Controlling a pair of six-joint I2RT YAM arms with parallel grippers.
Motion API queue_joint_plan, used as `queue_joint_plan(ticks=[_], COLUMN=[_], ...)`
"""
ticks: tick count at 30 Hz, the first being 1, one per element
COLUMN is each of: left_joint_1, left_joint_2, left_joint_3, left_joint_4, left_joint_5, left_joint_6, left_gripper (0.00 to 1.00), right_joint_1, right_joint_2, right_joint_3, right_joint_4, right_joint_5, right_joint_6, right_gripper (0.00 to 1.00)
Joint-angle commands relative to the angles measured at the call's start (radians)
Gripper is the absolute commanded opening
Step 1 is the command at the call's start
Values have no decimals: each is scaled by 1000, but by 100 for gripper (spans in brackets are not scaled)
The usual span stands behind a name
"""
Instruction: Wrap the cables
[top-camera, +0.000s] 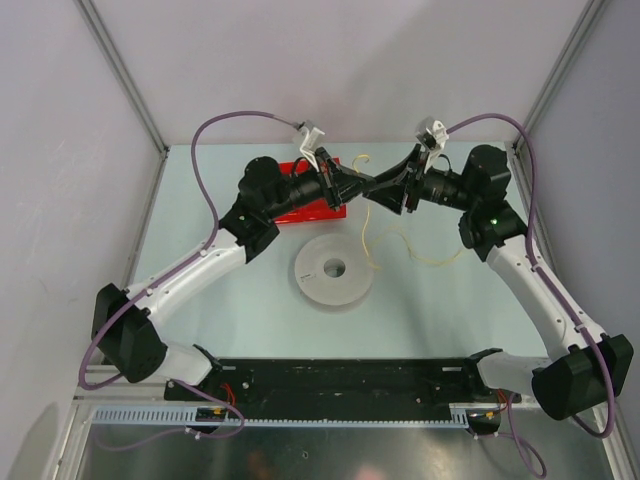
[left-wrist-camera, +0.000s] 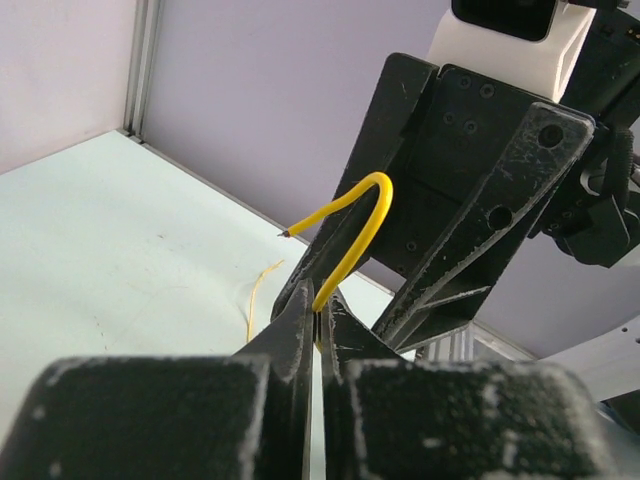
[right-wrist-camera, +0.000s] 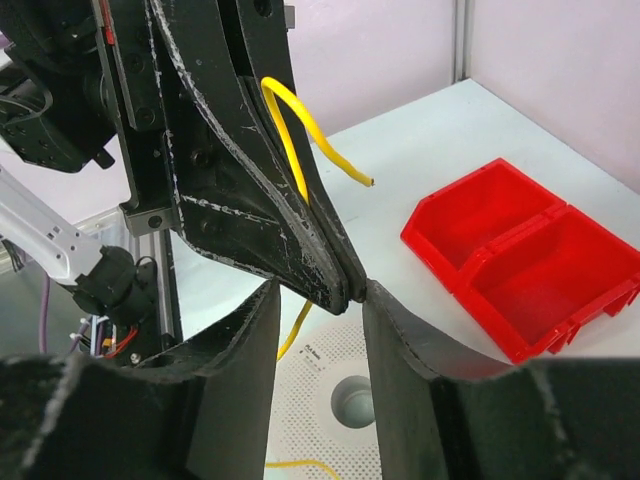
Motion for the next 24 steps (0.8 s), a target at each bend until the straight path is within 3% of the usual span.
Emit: queue_joint_plan(ticks=[1, 8, 10, 12, 14, 16, 18, 24], left_joint_1=[-14, -13, -13, -13, -4, 25, 74, 275], left_joint_2=[-38, -44, -42, -42, -49, -67, -101, -243], left_joint_3=[10, 7, 6, 3, -8, -27, -50, -222], left_joint_4=[93, 114, 116, 118, 117, 99, 27, -330], left_joint_5=[19, 14, 21, 29, 40, 63, 82, 188], left_joint_6=[-47, -72, -79, -81, -79, -82, -55, 165], left_gripper=[0, 0, 0, 3, 22, 47, 65, 81], right_joint_1=[20, 25, 26, 24, 16, -2, -30, -103], right_joint_2=[7, 14, 15, 12, 7, -6, -23, -80], right_joint_3=[16, 1, 1, 0, 0, 0, 0, 7], right_joint_4=[11, 22, 37, 49, 43, 3, -71, -398], right_joint_5=[3, 6, 7, 16, 23, 35, 47, 218], right_joint_6=[12, 19, 22, 26, 18, -24, -102, -505], right_gripper=[47, 43, 29, 8, 2, 0, 0, 0])
